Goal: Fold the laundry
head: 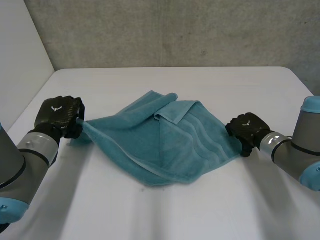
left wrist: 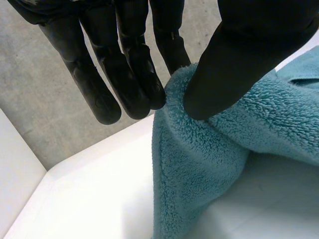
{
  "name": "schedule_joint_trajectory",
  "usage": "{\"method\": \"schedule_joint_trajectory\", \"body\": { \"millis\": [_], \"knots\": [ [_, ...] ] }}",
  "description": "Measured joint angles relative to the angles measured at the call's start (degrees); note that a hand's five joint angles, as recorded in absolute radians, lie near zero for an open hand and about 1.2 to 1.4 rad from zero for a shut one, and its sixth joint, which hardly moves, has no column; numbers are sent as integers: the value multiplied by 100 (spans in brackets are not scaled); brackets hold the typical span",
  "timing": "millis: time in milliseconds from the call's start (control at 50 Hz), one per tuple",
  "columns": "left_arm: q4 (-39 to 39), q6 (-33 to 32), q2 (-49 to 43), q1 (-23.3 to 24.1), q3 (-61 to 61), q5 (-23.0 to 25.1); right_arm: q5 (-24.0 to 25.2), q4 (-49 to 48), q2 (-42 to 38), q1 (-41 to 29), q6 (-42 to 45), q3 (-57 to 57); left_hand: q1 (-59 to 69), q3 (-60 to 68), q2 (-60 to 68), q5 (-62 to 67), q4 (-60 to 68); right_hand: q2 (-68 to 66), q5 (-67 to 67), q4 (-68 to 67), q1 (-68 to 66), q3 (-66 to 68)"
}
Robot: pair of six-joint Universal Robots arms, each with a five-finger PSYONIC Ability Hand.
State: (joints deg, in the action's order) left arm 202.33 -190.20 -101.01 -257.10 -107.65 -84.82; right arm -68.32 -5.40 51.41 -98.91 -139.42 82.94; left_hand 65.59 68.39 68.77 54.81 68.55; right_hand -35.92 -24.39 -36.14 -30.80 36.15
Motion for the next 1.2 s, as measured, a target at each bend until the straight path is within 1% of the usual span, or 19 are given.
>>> {"method": "schedule_joint_trajectory", "body": {
  "millis": [380, 420, 460, 480, 500, 520, 540, 600, 640, 660, 740, 780, 840, 880, 900, 980, 1040, 1140, 1200],
  "knots": [
    [-7, 0, 2, 29, -21, 0, 18, -10, -4, -60, -265, -49, 0, 0, 0, 0, 0, -16, -64, -16, -5, 14],
    [-8, 0, 1, 29, -28, 0, 20, -27, -6, -59, -270, -51, 0, 0, 0, 0, 0, -280, -262, -235, -224, 275],
    [-8, 0, 0, 29, -35, 0, 23, -47, -7, -60, -277, -54, 0, 0, 0, 0, 0, -897, -796, -809, -743, 864],
    [-8, 0, 0, 29, -35, 0, 23, -47, -7, -60, -277, -54, 0, 0, 0, 0, 0, -897, -796, -809, -743, 864],
    [-8, 0, 0, 29, -36, 0, 24, -60, -8, -61, -281, -55, 0, 0, 0, 0, 0, -1583, -1465, -1495, -1276, 1499],
    [-8, 0, 0, 28, -37, 0, 25, -76, -8, -62, -286, -57, 0, 0, 0, 0, 0, -1583, -1465, -1495, -1276, 1499],
    [-9, 0, 0, 28, -37, 0, 26, -100, -8, -65, -294, -57, 0, 0, 0, 0, 0, -2201, -2120, -2173, -1749, 2184],
    [-8, 0, 0, 28, -38, 0, 28, -182, 0, -81, -347, -58, 0, 0, 0, 0, 0, -2567, -2532, -2602, -2050, 2570],
    [-6, 0, 0, 28, -38, 0, 27, -298, 39, -102, -477, -57, 0, 0, 0, 0, 0, -3087, -3022, -3088, -2362, 3058],
    [-5, 0, -2, 28, -38, 0, 25, -427, 128, -123, -700, -49, 0, 0, 0, 0, 0, -3135, -3108, -3186, -2376, 3136],
    [-2, 0, -10, 28, -38, 0, 11, -565, 317, -138, -1069, -32, 0, 0, 0, 0, 0, -3135, -3138, -3200, -2376, 3148],
    [-5, -3, -47, 28, -38, 0, -33, -624, 740, -133, -1638, -8, 0, 0, 0, 0, 0, -3135, -3147, -3210, -2376, 3149],
    [-16, -12, -126, 28, -42, 0, -102, -399, 1223, -118, -1929, 20, 0, 0, 0, 0, 0, -3135, -3148, -3210, -2376, 3149],
    [-19, -19, -150, 28, -43, 0, -136, -263, 1381, -111, -1943, 24, 0, 0, 0, 0, 0, -3135, -3148, -3210, -2376, 3148],
    [-25, -42, -190, 28, -44, 2, -206, -12, 1585, -95, -1879, 34, 0, 0, 0, 0, 0, -3135, -3148, -3210, -2376, 3148],
    [-50, -146, -243, 27, -45, 2, -388, 547, 1921, -40, -1563, 47, 0, 0, 1, 0, 0, -3135, -3148, -3211, -2376, 3148],
    [-168, -417, -252, 31, -53, 2, -799, 1426, 2332, 49, -753, 90, 0, 0, 1, 0, 0, -3135, -3148, -3211, -2376, 3148],
    [-540, -842, -39, 98, -71, 1, -1447, 2594, 2840, 128, 591, 340, 0, 0, 1, 0, 0, -3135, -3178, -3211, -2376, 3148],
    [-832, -1053, 127, 166, -79, 2, -1690, 3096, 3036, 170, 1258, 604, 0, 0, 1, 0, 0, -3135, -3182, -3211, -2376, 3148]
  ]
}}
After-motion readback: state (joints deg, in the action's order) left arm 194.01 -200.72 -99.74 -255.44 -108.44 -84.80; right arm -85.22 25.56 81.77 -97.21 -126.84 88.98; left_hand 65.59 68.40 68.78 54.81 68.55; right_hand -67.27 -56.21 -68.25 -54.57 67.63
